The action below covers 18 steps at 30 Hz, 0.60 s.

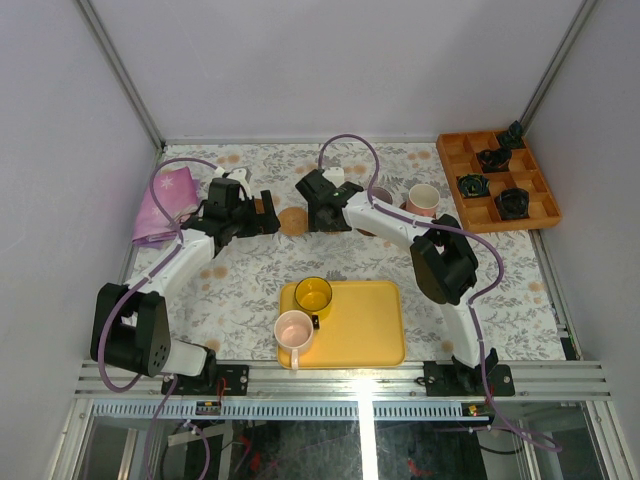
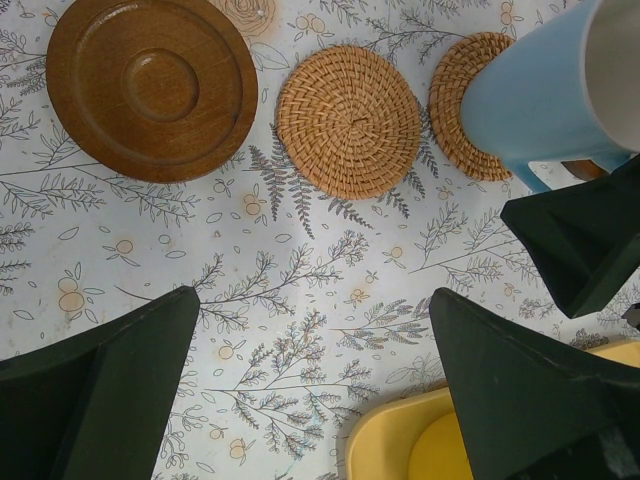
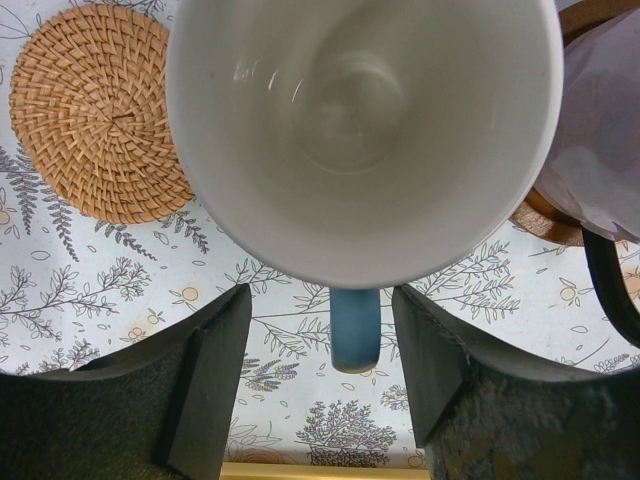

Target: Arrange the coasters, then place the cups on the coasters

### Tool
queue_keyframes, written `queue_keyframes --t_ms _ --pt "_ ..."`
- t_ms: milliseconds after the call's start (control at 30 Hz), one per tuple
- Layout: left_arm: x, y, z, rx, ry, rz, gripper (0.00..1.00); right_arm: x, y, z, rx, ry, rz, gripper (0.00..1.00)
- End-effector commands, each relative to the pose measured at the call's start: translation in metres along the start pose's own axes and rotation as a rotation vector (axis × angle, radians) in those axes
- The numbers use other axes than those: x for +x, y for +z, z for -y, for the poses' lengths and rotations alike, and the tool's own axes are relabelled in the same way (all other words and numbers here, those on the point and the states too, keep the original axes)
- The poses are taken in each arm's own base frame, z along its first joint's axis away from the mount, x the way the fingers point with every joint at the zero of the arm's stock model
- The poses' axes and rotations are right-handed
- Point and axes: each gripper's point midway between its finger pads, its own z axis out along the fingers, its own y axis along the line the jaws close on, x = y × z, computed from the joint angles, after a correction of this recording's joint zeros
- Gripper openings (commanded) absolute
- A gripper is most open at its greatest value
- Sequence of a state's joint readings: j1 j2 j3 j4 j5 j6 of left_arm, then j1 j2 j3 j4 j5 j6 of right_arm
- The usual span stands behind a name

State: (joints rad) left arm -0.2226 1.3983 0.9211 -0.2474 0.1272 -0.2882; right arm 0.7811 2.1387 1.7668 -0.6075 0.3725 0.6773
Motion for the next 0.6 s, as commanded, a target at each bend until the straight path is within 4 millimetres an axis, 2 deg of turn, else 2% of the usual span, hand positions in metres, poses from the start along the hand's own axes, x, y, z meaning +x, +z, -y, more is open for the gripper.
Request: queue_keyframes --t_ms 0,133,300,367,467,567 --pt "-0.01 -0.006 0.005 0.015 0.026 0.025 1.0 -0.019 -0.025 -0.002 -0.056 0.04 0.045 0.67" --pt "-0.006 -0.011 0.006 0.023 0.027 0.015 1.0 -0.022 -0.042 0.0 -0.083 0.047 0.055 0.71" --pt "0.003 -0.015 0.009 0.047 0.014 -0.002 1.0 -0.028 -0.07 0.005 -0.11 0.047 0.102 0.84" --pt "0.005 -0.016 0.011 0.059 0.008 -0.007 1.0 -0.024 -0.078 0.009 -0.114 0.032 0.105 0.86" --pt "0.008 -0.018 0.014 0.074 0.0 -0.011 1.0 -0.017 -0.09 0.011 -0.142 -0.003 0.11 0.86" --pt "0.008 -0.019 0.018 0.094 -0.003 -0.011 1.0 -0.008 -0.102 0.008 -0.196 -0.057 0.115 0.81"
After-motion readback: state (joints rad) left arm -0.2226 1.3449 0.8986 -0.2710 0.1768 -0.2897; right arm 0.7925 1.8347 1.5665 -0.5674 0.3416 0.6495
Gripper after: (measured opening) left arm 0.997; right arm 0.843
